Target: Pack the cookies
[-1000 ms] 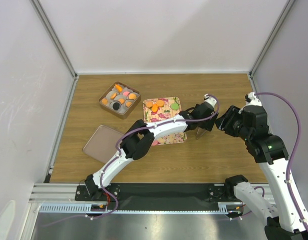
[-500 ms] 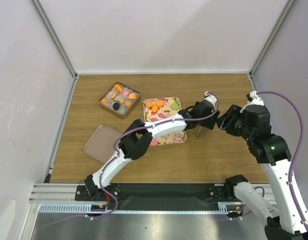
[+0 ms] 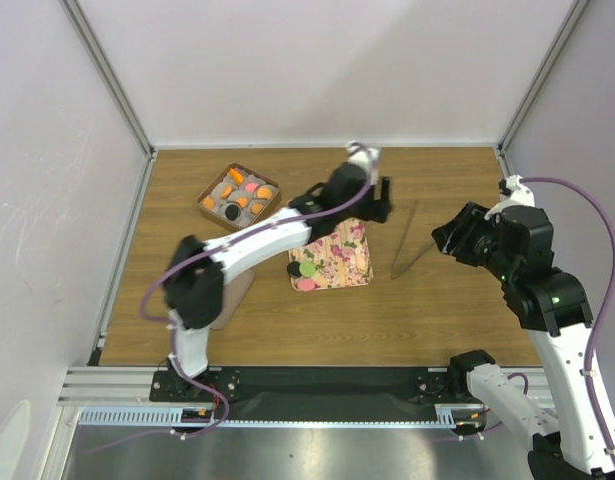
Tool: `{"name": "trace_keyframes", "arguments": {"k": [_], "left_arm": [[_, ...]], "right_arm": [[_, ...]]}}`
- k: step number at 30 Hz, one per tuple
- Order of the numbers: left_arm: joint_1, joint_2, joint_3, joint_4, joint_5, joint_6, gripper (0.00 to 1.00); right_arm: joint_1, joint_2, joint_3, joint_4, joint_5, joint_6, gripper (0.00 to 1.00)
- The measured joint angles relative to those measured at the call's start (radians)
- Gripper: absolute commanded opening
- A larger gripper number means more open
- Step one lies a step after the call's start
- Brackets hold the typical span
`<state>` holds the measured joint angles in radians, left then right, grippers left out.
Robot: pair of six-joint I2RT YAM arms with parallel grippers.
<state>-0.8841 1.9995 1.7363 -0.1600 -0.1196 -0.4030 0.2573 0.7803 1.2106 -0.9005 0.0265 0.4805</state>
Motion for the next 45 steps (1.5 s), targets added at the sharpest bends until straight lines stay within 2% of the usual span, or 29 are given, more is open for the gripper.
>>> {"name": "trace_keyframes", "arguments": {"k": [5, 7, 10, 13, 15, 19, 25, 32, 45], "left_arm": [[0.108, -0.317, -0.362, -0.024, -0.028, -0.047, 0.74], [0.159, -0.458, -0.482, -0.056, -0.047, -0.061, 0.74], [0.245, -0.684, -0.619, -0.108, -0.06, -0.07, 0.75], [0.33, -0.891, -0.692, -0.166, -0.063, -0.069, 0.77], [0.382, -1.02, -0.71, -0.215, -0.078, -0.066, 0.77], [0.407, -1.212, -0.708, -0.3, -0.1, -0.061, 0.77], [0.409, -1.368, -0.705, -0.403, -0.109, -0.059, 0.77], [0.409, -1.405, -0.712, -0.472, -0.081, -0.04, 0.76], [0.409, -1.487, -0.726, -0.521, -0.041, 0.018, 0.77]], "right_arm": [[0.029, 0.064, -0.069, 0.114, -0.092, -0.006, 0.53], [0.108, 0.13, -0.097, 0.158, -0.086, -0.005, 0.55], [0.298, 0.276, -0.097, 0.232, -0.01, -0.011, 0.56], [0.439, 0.438, -0.082, 0.305, 0.022, -0.026, 0.56], [0.489, 0.535, -0.058, 0.341, 0.035, -0.043, 0.54], [0.565, 0.769, 0.056, 0.414, 0.042, -0.093, 0.52], [0.653, 1.11, 0.285, 0.477, 0.024, -0.161, 0.5], [0.713, 1.379, 0.539, 0.473, -0.023, -0.196, 0.5], [0.765, 1.618, 0.787, 0.418, -0.005, -0.221, 0.49]]}}
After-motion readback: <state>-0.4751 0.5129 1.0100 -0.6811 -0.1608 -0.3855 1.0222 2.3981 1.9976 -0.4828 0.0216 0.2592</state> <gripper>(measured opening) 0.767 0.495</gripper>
